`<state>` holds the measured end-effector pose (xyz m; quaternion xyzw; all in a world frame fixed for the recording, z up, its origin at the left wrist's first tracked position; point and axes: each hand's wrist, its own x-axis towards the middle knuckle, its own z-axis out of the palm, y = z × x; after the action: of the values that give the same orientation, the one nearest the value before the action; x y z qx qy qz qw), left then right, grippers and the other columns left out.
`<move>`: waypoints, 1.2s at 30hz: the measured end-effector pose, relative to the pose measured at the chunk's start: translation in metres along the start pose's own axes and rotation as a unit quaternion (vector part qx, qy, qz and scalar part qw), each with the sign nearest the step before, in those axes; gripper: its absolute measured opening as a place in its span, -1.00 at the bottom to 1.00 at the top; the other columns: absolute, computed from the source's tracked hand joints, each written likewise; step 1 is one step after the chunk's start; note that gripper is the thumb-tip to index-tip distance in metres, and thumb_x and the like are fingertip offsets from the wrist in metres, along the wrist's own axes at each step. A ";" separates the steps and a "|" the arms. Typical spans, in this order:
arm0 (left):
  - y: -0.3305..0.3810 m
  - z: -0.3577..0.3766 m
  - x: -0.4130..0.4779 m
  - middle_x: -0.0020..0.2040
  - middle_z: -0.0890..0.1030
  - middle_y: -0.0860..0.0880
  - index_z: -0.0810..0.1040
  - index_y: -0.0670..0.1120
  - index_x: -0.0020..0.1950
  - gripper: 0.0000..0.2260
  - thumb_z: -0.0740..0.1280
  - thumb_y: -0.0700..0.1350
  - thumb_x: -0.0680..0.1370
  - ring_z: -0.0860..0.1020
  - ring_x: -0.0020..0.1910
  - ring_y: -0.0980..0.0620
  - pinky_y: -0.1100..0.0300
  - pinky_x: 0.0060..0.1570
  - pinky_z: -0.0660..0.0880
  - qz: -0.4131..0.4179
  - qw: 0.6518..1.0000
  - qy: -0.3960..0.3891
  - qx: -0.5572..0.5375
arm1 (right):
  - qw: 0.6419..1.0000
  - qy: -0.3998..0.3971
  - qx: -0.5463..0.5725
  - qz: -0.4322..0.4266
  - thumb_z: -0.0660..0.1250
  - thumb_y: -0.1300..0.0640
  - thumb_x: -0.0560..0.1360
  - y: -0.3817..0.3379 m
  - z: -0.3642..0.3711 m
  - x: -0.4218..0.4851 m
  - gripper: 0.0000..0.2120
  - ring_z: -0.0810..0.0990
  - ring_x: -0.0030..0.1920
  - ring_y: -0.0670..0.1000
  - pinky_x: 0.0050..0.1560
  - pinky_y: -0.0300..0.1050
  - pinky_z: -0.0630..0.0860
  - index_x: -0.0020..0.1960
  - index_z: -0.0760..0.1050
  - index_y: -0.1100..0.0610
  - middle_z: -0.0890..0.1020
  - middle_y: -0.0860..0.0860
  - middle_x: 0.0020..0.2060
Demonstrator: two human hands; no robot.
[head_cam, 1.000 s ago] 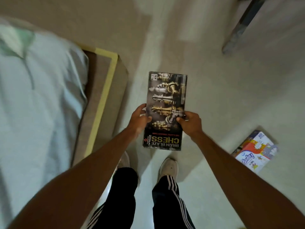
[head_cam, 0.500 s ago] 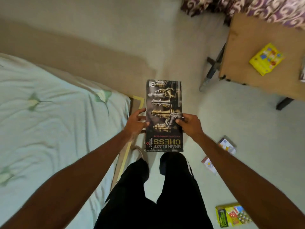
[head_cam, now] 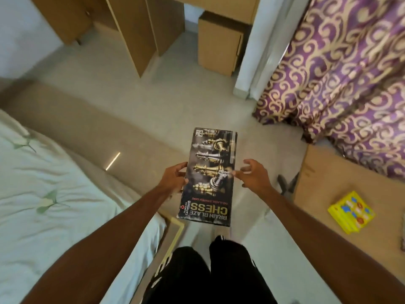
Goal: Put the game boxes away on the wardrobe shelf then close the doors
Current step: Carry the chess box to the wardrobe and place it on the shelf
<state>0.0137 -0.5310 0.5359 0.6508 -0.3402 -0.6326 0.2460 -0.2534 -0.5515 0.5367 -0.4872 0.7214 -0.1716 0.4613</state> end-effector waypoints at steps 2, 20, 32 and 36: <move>0.036 -0.007 0.022 0.00 0.70 -0.06 0.46 0.00 0.39 -0.44 0.31 -0.44 0.47 0.68 -0.10 -0.10 -0.05 -0.18 0.64 0.010 1.000 0.004 0.004 | 0.996 0.041 -0.067 -0.046 0.50 -0.08 0.37 -0.035 -0.020 0.042 -0.19 0.50 0.25 0.14 0.26 0.10 0.50 0.48 0.21 0.15 0.43 0.17 0.36; 0.261 -0.252 0.266 0.23 0.61 -0.14 0.53 -0.11 0.31 -0.63 0.33 -0.27 0.51 0.58 0.20 -0.11 -0.01 0.25 0.48 0.091 0.961 0.179 0.192 | 0.985 -0.135 -0.028 -0.109 0.38 0.20 0.52 -0.371 0.042 0.378 -0.86 0.69 -0.14 0.15 0.03 0.15 0.62 0.05 0.62 0.21 0.70 0.20 -0.09; 0.322 -0.406 0.388 0.08 0.62 -0.22 0.45 -0.28 0.23 -0.60 0.37 -0.02 0.54 0.61 0.00 -0.18 -0.16 0.06 0.56 -0.107 0.882 0.352 -0.295 | 0.987 -0.142 0.072 -0.021 0.35 0.20 0.54 -0.534 0.146 0.566 -0.90 0.60 -0.19 0.01 -0.10 -0.11 0.52 -0.01 0.62 0.20 0.64 0.00 -0.25; 0.375 -0.474 0.428 -0.08 0.65 -0.18 0.51 -0.28 0.19 -0.75 0.32 -0.16 0.58 0.63 -0.09 -0.14 -0.15 0.06 0.58 -0.016 0.855 0.370 -0.363 | 0.984 -0.171 0.015 -0.047 0.41 0.11 0.48 -0.603 0.187 0.643 -0.87 0.67 -0.07 0.17 0.05 0.27 0.60 -0.15 0.63 0.18 0.71 0.12 -0.15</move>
<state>0.4205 -1.1489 0.5741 0.7071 0.0405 -0.4272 0.5620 0.1671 -1.3492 0.5403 -0.5357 0.6053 -0.1178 0.5768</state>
